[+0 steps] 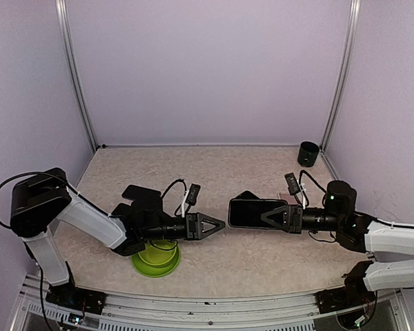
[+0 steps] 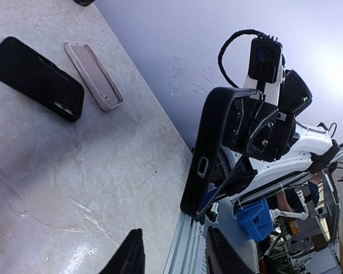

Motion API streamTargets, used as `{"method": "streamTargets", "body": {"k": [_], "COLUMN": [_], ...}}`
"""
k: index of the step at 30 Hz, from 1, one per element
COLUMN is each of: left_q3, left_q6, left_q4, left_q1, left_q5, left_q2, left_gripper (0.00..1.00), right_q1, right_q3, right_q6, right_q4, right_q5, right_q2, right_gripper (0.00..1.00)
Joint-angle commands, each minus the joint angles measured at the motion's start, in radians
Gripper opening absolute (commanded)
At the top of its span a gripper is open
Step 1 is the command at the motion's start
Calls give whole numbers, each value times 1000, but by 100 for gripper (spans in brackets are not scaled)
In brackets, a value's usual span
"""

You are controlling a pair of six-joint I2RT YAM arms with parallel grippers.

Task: Put the phone into the phone case
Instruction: Press the corner of the phone case at the bottom right corner of the phone case, then pass from the right arm to the left

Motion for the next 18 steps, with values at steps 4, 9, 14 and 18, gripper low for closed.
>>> {"method": "streamTargets", "body": {"k": [4, 9, 14, 18], "left_q3": [22, 61, 102, 120], "left_q6": [76, 82, 92, 89], "left_q4": [-73, -68, -75, -66], "left_q1": [4, -9, -34, -45], "left_q5": [-15, 24, 45, 63], "left_q2": [-68, -51, -16, 7], "left_gripper": [52, 58, 57, 52], "right_q1": [-10, -10, -9, -8], "right_q3": [15, 6, 7, 6], "right_q6": [-1, 18, 40, 37], "right_q4": [93, 156, 202, 211], "right_q5": [-77, -136, -170, -181], "right_q2": [28, 57, 75, 81], "right_gripper": [0, 0, 0, 0]}}
